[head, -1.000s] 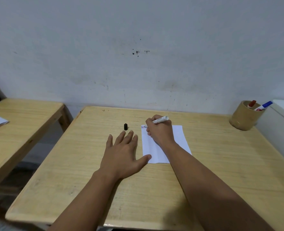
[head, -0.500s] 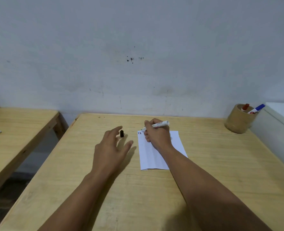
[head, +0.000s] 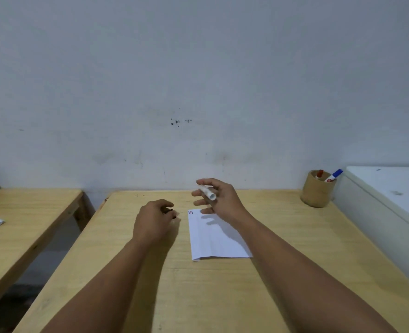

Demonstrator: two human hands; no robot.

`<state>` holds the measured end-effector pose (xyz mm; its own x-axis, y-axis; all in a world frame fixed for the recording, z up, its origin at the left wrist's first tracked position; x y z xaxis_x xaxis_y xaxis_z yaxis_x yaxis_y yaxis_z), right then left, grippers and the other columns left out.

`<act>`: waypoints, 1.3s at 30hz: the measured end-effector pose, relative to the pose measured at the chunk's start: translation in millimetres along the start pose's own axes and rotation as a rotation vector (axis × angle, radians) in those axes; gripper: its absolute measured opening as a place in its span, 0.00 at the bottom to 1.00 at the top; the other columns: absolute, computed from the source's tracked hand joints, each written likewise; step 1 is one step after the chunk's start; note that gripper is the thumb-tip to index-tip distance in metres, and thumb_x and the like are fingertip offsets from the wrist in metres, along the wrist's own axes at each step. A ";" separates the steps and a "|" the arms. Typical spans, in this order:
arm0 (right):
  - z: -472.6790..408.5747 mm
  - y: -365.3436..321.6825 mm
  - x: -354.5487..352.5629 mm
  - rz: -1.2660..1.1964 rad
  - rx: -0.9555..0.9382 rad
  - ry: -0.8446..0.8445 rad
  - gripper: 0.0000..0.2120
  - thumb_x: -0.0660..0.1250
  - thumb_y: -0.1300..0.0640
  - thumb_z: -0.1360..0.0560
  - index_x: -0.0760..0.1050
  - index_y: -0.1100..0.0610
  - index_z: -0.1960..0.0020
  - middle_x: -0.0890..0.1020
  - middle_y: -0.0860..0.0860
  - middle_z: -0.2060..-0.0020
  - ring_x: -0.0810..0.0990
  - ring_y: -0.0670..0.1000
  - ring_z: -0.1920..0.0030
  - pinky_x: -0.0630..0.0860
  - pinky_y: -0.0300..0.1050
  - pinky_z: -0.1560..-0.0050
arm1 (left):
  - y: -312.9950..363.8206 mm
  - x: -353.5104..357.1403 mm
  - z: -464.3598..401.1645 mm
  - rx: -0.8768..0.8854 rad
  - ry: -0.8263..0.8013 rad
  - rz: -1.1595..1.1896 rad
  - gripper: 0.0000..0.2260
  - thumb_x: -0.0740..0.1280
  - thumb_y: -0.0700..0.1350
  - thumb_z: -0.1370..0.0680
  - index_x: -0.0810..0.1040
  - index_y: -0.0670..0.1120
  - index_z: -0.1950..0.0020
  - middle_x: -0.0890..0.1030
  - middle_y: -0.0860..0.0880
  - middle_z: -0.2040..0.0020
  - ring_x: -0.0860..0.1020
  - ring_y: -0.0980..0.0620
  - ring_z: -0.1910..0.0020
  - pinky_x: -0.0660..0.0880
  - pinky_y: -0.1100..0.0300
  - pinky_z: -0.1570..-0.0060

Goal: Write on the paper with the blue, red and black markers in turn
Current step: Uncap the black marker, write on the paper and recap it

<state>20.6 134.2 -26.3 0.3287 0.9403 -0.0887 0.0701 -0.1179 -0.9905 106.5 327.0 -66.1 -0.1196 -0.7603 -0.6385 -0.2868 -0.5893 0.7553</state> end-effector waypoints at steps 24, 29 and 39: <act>92.7 -77.7 -22.0 0.219 -0.148 0.017 0.10 0.75 0.62 0.21 0.83 0.52 0.41 0.84 0.50 0.56 0.83 0.49 0.68 0.77 0.42 0.65 | 136.2 -79.6 70.4 0.006 0.020 0.669 0.05 0.71 0.41 0.20 0.86 0.43 0.48 0.87 0.47 0.55 0.86 0.51 0.55 0.80 0.54 0.48; 96.7 -76.6 -18.6 0.226 -0.149 0.008 0.09 0.75 0.62 0.21 0.83 0.51 0.43 0.84 0.50 0.56 0.83 0.49 0.69 0.77 0.40 0.66 | 139.8 -74.9 74.7 0.005 0.005 0.662 0.05 0.71 0.41 0.21 0.86 0.42 0.48 0.87 0.46 0.55 0.86 0.52 0.57 0.80 0.54 0.49; 92.9 -70.5 -16.8 0.235 -0.146 0.049 0.10 0.74 0.62 0.21 0.82 0.48 0.46 0.84 0.51 0.56 0.83 0.49 0.69 0.76 0.41 0.66 | 138.4 -65.0 68.9 0.007 -0.013 0.667 0.05 0.72 0.40 0.21 0.86 0.40 0.49 0.87 0.43 0.55 0.86 0.51 0.58 0.83 0.53 0.49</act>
<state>-77.4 156.5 35.3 0.3969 0.8654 -0.3059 0.1199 -0.3793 -0.9175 9.1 313.7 69.8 -0.2849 -0.9578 -0.0368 -0.1534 0.0076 0.9881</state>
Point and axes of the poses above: each hand's wrist, its own z-axis away from the middle knuckle, its own x-axis out of the palm, y = z × x, the point moved 1 cm from there along -z, towards the middle knuckle
